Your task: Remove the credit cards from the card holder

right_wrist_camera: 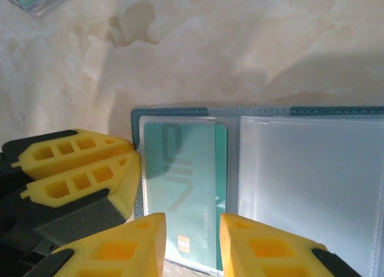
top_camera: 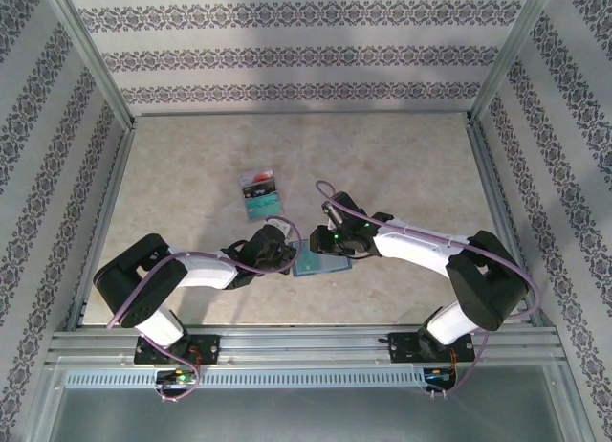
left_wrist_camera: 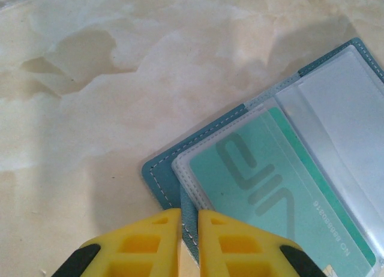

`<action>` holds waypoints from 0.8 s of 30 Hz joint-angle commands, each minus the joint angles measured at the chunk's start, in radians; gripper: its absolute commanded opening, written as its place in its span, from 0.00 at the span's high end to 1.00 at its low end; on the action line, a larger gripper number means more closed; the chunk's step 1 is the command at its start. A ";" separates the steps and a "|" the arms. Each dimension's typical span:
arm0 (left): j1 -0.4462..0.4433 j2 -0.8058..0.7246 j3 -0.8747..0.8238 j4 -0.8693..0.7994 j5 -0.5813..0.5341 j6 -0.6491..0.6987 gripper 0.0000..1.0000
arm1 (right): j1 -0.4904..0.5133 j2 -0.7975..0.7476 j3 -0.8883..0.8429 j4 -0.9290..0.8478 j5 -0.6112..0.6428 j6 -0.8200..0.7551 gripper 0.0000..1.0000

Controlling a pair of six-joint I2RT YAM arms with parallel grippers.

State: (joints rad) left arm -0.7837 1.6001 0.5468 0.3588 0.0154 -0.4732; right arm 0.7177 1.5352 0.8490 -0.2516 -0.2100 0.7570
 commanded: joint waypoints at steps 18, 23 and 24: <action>0.003 0.003 0.010 -0.015 -0.003 -0.010 0.85 | 0.015 0.141 0.017 0.054 -0.054 0.023 0.70; 0.003 0.004 0.010 -0.015 -0.003 -0.012 0.85 | 0.016 0.134 0.012 0.081 -0.078 0.024 0.72; 0.004 0.005 0.010 -0.015 -0.002 -0.012 0.86 | 0.017 0.131 0.012 0.085 -0.084 0.024 0.72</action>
State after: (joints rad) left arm -0.7837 1.6001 0.5468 0.3584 0.0151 -0.4732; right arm 0.7246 1.6619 0.8543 -0.1967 -0.2634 0.7650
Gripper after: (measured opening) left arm 0.146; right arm 0.279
